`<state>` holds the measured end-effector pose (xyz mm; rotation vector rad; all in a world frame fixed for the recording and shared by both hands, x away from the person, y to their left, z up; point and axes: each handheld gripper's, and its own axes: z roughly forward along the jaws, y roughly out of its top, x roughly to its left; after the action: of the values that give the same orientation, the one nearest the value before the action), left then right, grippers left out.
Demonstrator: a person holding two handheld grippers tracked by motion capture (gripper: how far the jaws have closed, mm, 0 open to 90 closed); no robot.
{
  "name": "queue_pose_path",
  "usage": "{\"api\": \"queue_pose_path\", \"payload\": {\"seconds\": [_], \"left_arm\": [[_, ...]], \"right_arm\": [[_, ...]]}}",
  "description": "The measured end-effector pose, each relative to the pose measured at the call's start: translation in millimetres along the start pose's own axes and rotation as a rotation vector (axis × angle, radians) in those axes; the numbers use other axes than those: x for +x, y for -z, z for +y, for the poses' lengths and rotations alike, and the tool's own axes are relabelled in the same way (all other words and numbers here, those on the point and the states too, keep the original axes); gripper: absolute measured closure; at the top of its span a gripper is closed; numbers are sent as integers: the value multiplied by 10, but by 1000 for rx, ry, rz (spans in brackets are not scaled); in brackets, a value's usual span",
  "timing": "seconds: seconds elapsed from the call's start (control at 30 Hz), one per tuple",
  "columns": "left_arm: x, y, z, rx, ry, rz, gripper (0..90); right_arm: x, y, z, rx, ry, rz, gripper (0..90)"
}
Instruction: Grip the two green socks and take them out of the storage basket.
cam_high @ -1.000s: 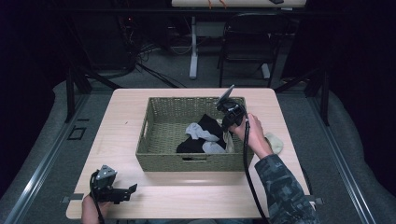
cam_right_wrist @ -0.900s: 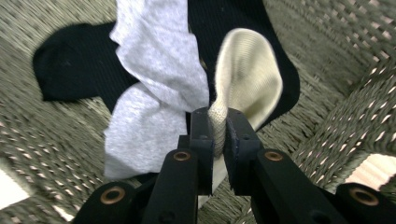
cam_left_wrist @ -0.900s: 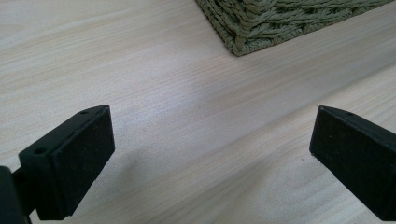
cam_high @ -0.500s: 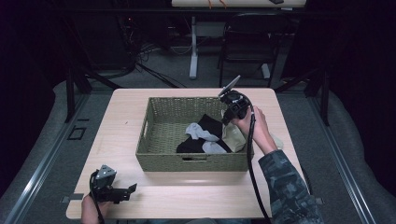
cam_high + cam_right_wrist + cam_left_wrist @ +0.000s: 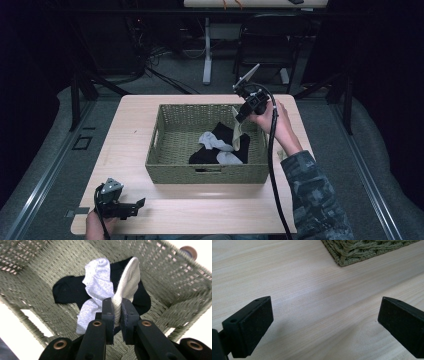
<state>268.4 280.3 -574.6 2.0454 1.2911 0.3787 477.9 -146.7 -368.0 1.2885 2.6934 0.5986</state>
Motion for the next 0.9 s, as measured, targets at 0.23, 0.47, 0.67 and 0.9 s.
{"api": "queue_pose_path", "payload": {"seconds": [0.23, 0.47, 0.67, 0.9], "left_arm": [[-9, 9, 7, 6, -2, -5, 0], [-5, 6, -2, -1, 4, -4, 0], [0, 7, -6, 0, 5, -5, 0], [0, 10, -4, -1, 3, -7, 0]], "right_arm": [[15, 203, 92, -1, 1, -2, 829], [10, 391, 164, -8, 14, 0, 827], [49, 523, 234, -25, 21, 0, 826], [68, 653, 287, -40, 31, -8, 824]]}}
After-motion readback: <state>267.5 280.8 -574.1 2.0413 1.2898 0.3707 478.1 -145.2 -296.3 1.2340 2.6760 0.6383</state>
